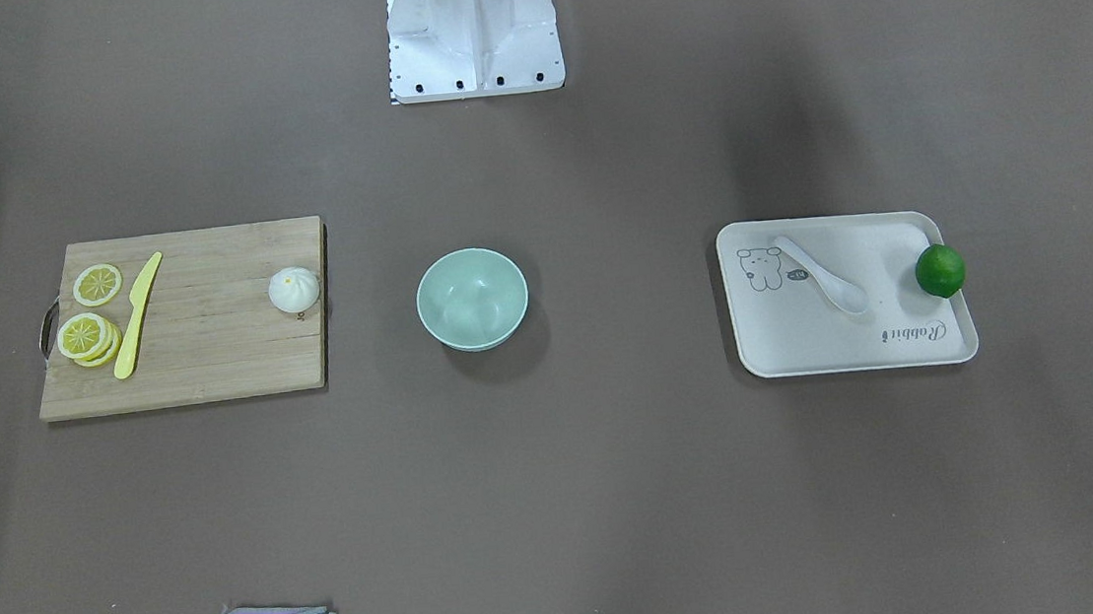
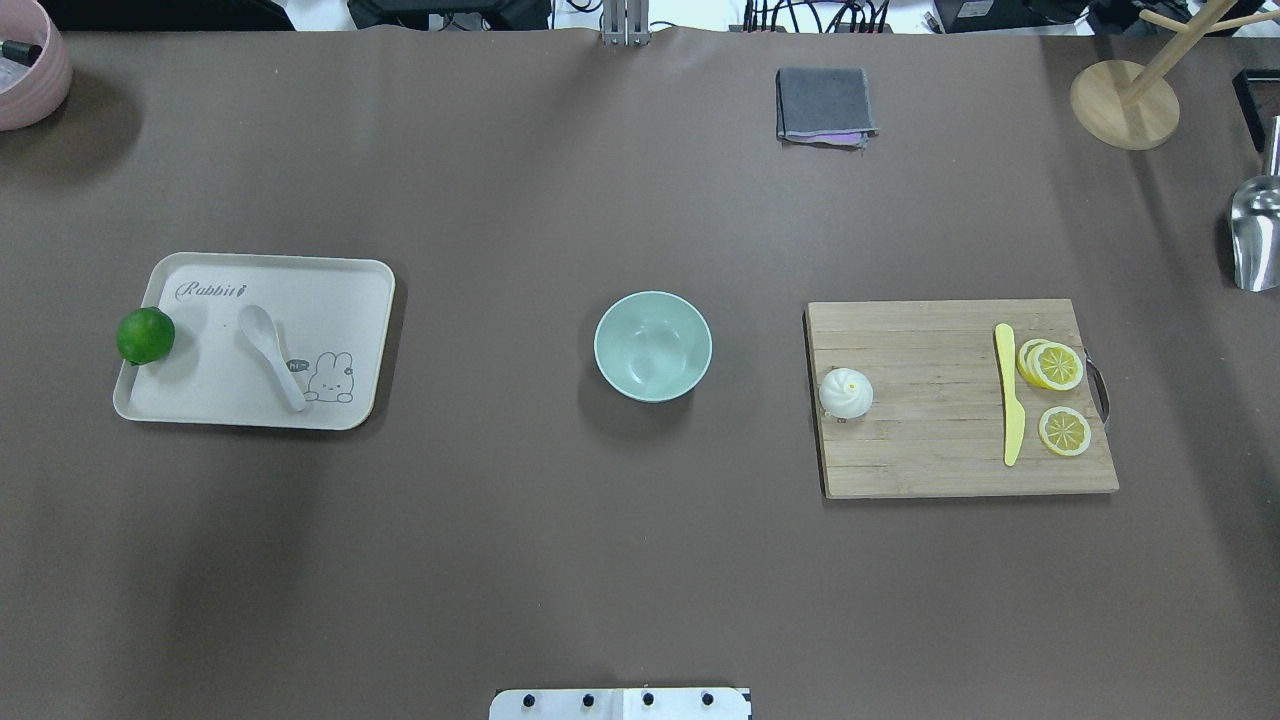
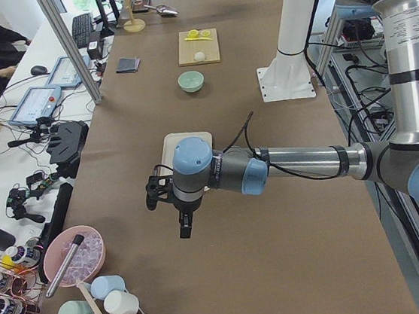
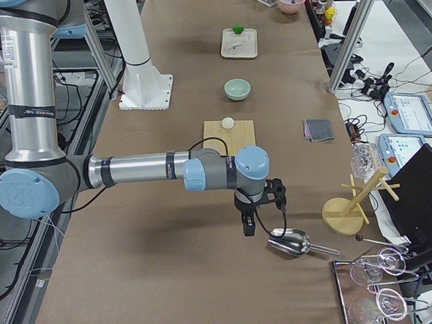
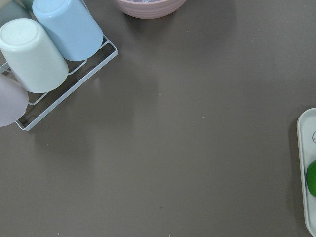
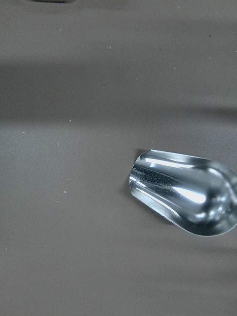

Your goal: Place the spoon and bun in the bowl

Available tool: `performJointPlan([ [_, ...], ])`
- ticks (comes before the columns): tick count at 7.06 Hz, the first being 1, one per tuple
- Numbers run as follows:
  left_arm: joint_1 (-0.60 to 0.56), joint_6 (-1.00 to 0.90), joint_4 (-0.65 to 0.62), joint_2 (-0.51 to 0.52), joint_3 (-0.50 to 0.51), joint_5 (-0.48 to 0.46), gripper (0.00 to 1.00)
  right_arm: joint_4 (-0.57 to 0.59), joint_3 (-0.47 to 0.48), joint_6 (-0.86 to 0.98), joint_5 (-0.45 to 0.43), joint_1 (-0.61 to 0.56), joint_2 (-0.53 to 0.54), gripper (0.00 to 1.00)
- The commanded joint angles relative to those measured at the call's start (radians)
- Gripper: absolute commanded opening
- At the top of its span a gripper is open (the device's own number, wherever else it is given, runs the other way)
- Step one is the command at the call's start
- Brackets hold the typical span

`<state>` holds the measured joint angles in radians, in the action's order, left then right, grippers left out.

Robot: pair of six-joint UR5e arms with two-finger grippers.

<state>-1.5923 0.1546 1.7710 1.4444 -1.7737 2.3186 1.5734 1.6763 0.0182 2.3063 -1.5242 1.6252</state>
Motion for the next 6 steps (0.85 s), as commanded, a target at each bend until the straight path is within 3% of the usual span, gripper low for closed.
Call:
performJointPlan([
  [1,0.000,0.003,-0.004,0.004,0.000,0.001,0.98,-0.001,-0.001,0.006,-0.001,-0.001,0.012,1.00],
  [6,0.000,0.003,-0.002,0.002,-0.006,-0.001,0.98,-0.003,0.002,-0.006,-0.001,0.001,0.001,1.00],
])
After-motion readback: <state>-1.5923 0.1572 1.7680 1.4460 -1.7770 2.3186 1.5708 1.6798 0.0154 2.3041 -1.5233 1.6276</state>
